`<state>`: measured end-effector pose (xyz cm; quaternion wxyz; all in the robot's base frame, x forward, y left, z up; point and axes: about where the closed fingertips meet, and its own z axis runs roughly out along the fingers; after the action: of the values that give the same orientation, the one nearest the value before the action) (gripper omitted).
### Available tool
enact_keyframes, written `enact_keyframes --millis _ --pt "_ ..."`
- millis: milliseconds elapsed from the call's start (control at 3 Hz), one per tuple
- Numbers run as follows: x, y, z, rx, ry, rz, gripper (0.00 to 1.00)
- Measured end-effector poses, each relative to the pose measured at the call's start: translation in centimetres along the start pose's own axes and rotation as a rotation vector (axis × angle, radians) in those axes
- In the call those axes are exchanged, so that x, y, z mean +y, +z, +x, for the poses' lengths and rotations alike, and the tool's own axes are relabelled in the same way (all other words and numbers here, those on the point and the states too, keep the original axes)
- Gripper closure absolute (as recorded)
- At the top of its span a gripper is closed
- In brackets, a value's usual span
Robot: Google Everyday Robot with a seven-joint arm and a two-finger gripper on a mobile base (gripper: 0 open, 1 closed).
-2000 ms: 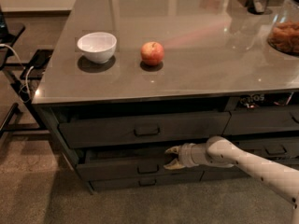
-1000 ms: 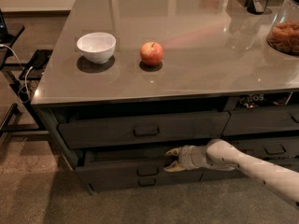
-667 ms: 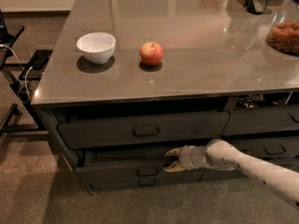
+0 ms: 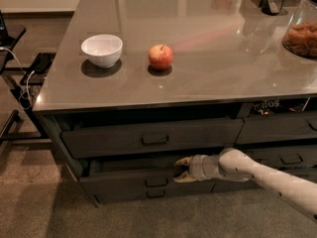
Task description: Open middle drawer
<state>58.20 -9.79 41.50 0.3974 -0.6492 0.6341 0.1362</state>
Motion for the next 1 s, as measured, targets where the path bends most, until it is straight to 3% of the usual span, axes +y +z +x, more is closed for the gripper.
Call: enact_keyframes --millis 333,1000 --pt "1.15 -0.61 1.28 -0.028 -0.013 -0.013 0.29" --pt "1.76 -1.29 0.65 -0.076 -0.002 -0.015 0.75"
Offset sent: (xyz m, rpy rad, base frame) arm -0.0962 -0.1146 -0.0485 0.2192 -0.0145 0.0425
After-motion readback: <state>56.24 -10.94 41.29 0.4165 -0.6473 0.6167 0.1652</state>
